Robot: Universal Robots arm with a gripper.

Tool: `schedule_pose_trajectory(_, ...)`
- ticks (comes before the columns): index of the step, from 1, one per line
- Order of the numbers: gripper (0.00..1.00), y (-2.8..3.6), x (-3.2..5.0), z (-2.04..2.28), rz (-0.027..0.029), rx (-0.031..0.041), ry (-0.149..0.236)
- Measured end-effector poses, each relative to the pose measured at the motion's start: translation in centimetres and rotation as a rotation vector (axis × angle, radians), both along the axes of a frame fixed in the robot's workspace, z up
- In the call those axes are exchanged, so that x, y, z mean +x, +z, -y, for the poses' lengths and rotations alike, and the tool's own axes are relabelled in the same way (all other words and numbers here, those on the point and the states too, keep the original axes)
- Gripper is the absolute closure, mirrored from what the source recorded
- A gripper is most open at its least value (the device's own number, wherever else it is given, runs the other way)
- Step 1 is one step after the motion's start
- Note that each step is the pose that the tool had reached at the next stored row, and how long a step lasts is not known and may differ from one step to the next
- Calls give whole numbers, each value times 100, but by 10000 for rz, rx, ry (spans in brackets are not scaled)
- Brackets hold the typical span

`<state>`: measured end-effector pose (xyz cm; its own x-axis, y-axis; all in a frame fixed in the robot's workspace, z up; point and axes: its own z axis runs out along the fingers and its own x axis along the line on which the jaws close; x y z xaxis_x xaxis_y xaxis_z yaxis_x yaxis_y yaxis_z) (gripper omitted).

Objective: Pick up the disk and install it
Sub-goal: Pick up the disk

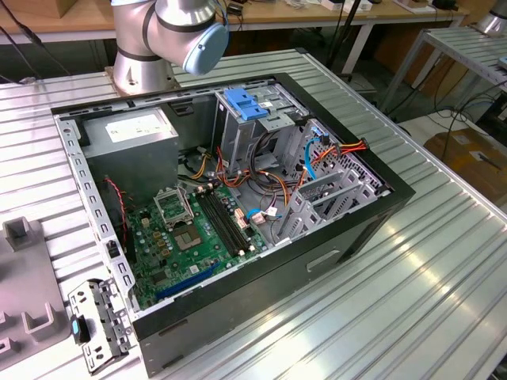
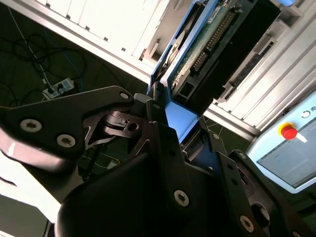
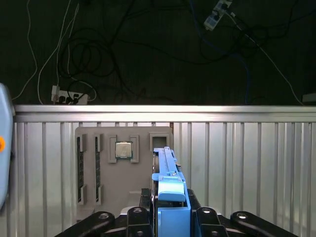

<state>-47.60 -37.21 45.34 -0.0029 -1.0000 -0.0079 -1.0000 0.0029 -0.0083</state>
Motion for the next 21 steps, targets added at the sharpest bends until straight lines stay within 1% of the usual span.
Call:
schedule_pose_trajectory(8, 63, 51, 0, 0, 8, 0, 0)
schedule_pose_trajectory(15, 63, 143, 0, 0, 9, 0, 0)
schedule_pose_trajectory(19, 63, 173, 0, 0, 8, 0, 0)
schedule_pose_trajectory(21, 63, 210, 0, 0, 8, 0, 0)
